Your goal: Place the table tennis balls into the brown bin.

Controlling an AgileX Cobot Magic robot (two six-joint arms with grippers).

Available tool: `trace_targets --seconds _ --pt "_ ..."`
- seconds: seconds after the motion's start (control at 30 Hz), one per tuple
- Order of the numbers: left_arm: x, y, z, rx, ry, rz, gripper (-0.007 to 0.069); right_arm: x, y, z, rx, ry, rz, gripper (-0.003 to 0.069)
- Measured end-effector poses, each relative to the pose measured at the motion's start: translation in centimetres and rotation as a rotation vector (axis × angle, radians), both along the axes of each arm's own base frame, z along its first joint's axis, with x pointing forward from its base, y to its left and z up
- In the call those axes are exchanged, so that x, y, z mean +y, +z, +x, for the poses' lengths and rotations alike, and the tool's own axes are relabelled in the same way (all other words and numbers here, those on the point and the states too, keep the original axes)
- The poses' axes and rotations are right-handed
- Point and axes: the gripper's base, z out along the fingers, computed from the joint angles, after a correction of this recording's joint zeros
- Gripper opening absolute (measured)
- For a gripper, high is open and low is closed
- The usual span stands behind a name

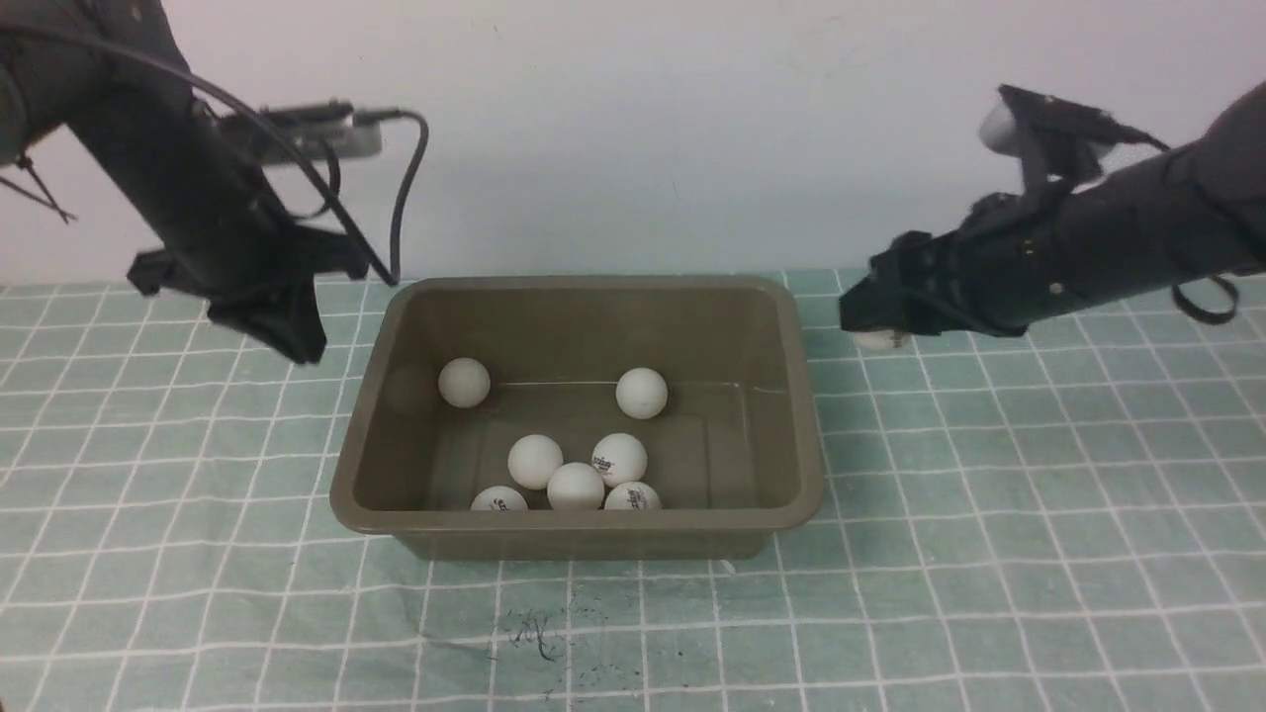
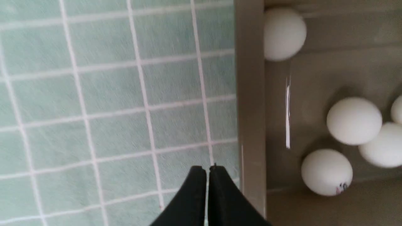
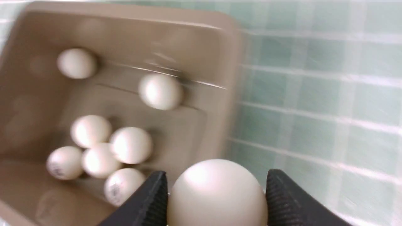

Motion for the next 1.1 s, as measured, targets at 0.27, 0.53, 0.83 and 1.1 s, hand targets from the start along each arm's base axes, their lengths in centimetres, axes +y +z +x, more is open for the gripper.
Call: trace_targets --seconds 0.27,0.53,0.83,1.1 --pt "-1.1 1.3 -1.9 -0.046 -0.052 -0.074 -0.0005 4.7 -0.1 0.8 -0.029 0.144 -0.026 0.0543" --pt "-1.2 8.8 -5.5 -0.241 -0.12 -0.075 -0.0005 0.0 8.3 -0.4 -0.092 0.091 -0.032 0.0393" --pt "-2.0 17.1 -11.9 -0.494 -0.196 -0.165 -0.0005 -5.5 17.9 -10.4 -0.377 -0.09 -0.074 -0.0004" --pt "-2.0 22.8 -19.4 -0.705 -0.248 -0.169 -0.0005 -8.9 15.6 -23.6 -0.715 -0.298 -0.043 -0.0013"
